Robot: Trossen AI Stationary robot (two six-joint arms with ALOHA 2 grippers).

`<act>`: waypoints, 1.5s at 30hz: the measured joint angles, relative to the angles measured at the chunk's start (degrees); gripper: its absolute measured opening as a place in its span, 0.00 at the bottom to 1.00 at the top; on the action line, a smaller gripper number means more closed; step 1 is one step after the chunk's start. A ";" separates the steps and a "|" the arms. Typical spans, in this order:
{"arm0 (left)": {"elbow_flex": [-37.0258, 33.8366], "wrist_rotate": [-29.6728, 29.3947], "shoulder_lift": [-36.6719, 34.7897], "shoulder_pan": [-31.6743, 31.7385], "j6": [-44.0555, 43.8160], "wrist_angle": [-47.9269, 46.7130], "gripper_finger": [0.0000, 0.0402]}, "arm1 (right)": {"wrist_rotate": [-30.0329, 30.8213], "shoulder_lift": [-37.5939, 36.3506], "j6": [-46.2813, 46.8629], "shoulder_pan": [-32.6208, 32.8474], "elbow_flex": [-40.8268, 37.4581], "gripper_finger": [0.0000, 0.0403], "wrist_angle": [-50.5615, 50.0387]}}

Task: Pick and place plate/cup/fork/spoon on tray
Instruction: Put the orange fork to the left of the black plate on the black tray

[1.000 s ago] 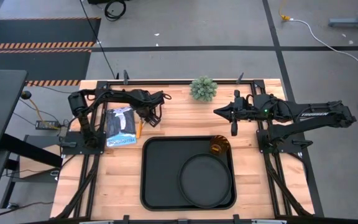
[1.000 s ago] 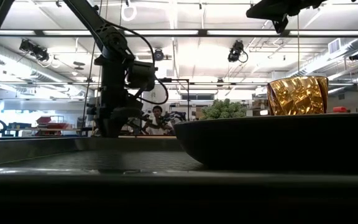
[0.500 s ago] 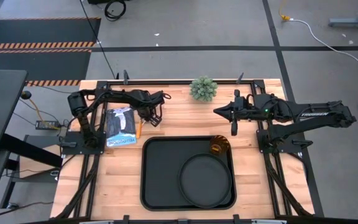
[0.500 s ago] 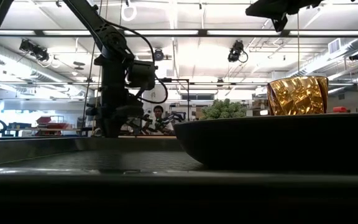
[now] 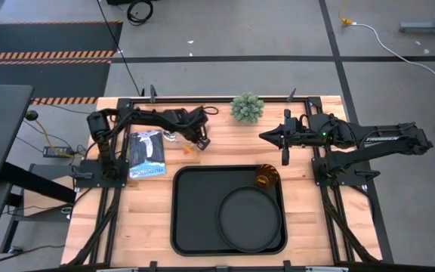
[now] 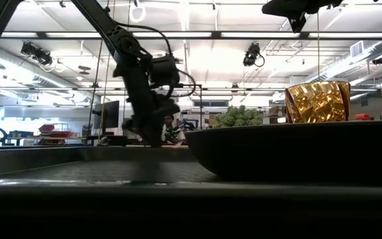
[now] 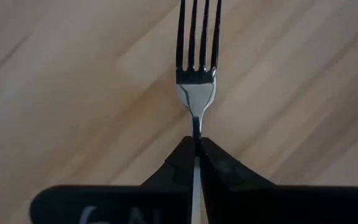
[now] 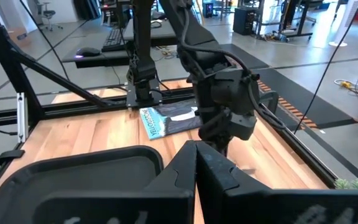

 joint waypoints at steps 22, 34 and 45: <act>0.02 -0.18 -0.24 -4.41 4.85 19.58 0.04 | -0.20 0.00 0.66 0.04 0.00 0.03 0.65; 0.02 1.82 -5.10 -8.58 -2.26 26.79 0.04 | -0.22 0.00 0.70 0.04 0.02 0.03 0.68; 0.09 -7.94 -10.32 -23.54 -12.70 21.94 0.04 | -0.35 0.02 1.54 1.12 0.02 0.03 0.21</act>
